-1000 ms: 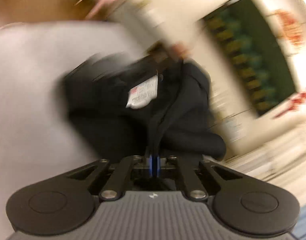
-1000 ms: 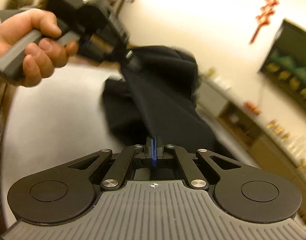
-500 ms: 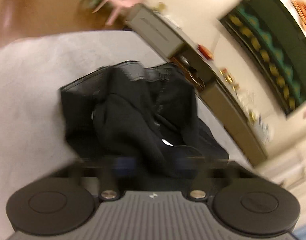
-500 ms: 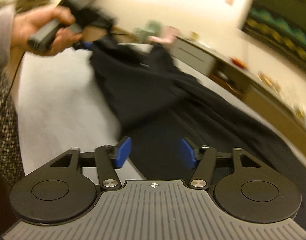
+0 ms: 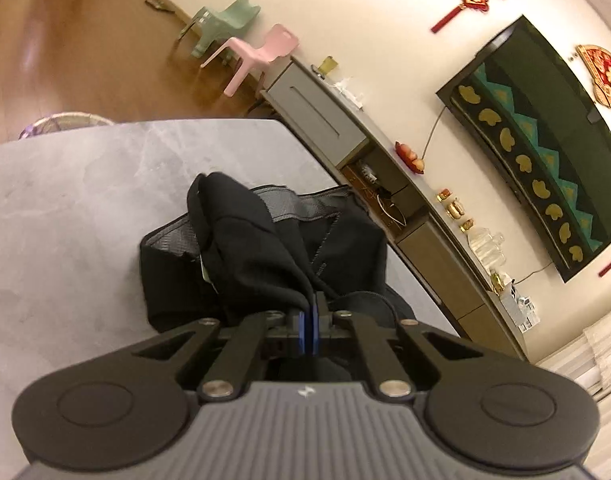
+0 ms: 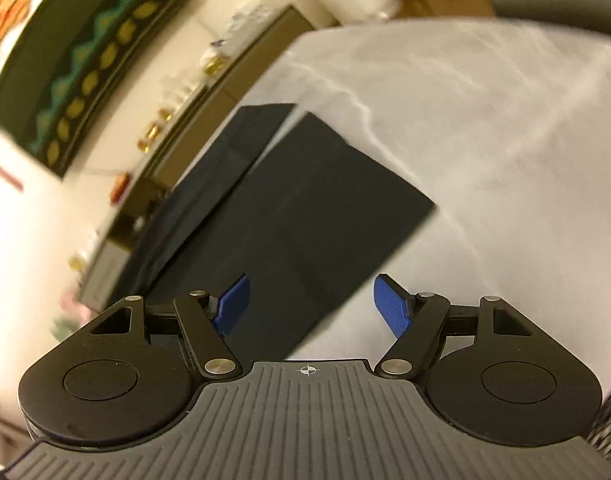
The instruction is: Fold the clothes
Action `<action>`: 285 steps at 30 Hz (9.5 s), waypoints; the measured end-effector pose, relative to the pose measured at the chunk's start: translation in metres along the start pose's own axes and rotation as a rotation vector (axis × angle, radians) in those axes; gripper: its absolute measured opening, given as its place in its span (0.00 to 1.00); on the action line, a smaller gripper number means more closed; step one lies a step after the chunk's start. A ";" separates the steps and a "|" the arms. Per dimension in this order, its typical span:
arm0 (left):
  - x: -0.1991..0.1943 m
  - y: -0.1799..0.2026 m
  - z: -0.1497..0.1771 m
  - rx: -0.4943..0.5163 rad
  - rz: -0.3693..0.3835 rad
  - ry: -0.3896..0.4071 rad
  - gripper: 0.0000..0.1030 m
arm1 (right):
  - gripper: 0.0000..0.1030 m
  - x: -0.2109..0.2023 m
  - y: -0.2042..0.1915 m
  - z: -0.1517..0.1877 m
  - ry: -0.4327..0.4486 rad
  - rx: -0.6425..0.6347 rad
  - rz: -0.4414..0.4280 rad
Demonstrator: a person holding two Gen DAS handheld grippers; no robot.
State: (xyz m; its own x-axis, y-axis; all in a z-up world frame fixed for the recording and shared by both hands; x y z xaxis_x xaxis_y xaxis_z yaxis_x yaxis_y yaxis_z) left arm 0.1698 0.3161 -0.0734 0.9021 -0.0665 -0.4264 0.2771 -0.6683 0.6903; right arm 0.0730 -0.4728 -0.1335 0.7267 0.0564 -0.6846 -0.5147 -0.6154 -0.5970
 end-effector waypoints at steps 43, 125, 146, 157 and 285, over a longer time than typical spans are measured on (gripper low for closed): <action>0.003 0.067 -0.077 0.021 0.242 -0.035 0.02 | 0.00 -0.030 -0.185 -0.119 0.240 -0.284 -0.208; 0.158 -0.017 -0.022 -0.032 -0.096 -0.251 0.36 | 0.78 0.248 -0.695 0.386 -0.189 -1.623 -0.447; 0.141 -0.067 -0.041 -0.140 -0.140 -0.220 0.32 | 0.00 0.018 -0.677 0.338 0.202 -1.399 -0.689; 0.132 -0.070 -0.052 -0.224 -0.087 -0.179 0.35 | 0.60 0.097 -0.618 0.389 0.181 -1.660 -0.459; 0.155 0.081 0.025 0.050 0.047 -0.345 0.55 | 0.77 0.116 -0.292 -0.016 -0.017 -0.528 -0.165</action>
State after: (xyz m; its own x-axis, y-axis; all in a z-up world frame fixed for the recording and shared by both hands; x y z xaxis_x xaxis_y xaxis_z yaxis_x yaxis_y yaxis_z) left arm 0.3240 0.2332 -0.0986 0.7459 -0.3387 -0.5735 0.2138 -0.6937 0.6878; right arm 0.3152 -0.2990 -0.0322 0.7684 0.1955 -0.6094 -0.0937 -0.9076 -0.4093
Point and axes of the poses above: each gripper's, at about its wrist camera, not at the fingertips, and x roughly the way its jaws point, y to its right, z to its underside, the point moved 10 cm from there along x, roughly the way its jaws point, and after that the axes turned 8 degrees about z, right-handed, at the moved point
